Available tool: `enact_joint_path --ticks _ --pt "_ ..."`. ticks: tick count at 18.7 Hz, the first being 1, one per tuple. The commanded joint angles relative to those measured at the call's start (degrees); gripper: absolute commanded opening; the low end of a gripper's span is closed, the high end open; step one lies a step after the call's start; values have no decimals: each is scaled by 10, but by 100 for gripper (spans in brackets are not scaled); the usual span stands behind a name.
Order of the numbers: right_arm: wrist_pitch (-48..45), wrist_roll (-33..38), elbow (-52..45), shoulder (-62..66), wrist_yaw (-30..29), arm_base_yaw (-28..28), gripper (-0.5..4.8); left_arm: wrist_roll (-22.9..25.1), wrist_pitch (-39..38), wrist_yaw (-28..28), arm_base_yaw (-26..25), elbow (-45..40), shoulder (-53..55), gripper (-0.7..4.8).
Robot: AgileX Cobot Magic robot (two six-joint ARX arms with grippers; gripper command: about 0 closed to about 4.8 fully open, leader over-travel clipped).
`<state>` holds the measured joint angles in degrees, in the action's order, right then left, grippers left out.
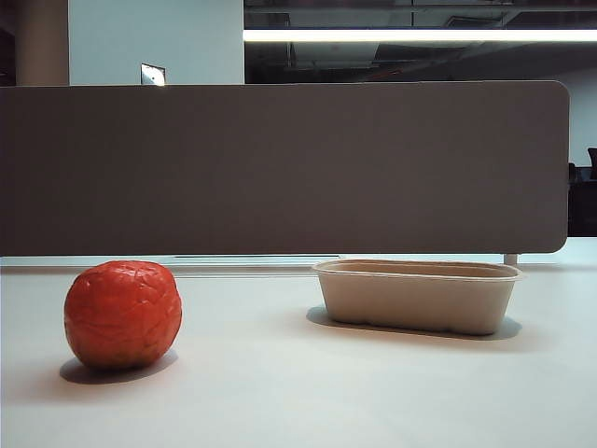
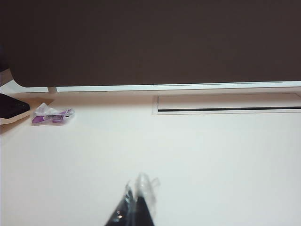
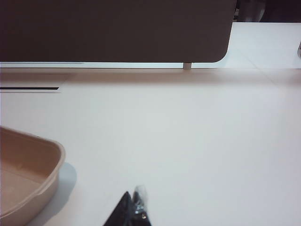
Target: Pick up the orange and place it into the paper lunchbox.
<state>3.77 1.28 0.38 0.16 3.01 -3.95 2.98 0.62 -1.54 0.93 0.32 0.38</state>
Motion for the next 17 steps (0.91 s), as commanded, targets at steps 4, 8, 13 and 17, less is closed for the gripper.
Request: enact_joint_path --ticks 4,8,13,17 --pt "-11 9 -3 0 0 0 -6 -1 7 2 0 -1 -2 -5" --pt "-10 13 7 0 1 0 -6 -17 12 2 0 3 -2 -5" --pt "3 22 66 1 28 0 -6 -62 11 -2 0 30 -2 -5" --pt "63 24 163 36 53 0 -6 -82 -28 -1 1 101 14 -5"
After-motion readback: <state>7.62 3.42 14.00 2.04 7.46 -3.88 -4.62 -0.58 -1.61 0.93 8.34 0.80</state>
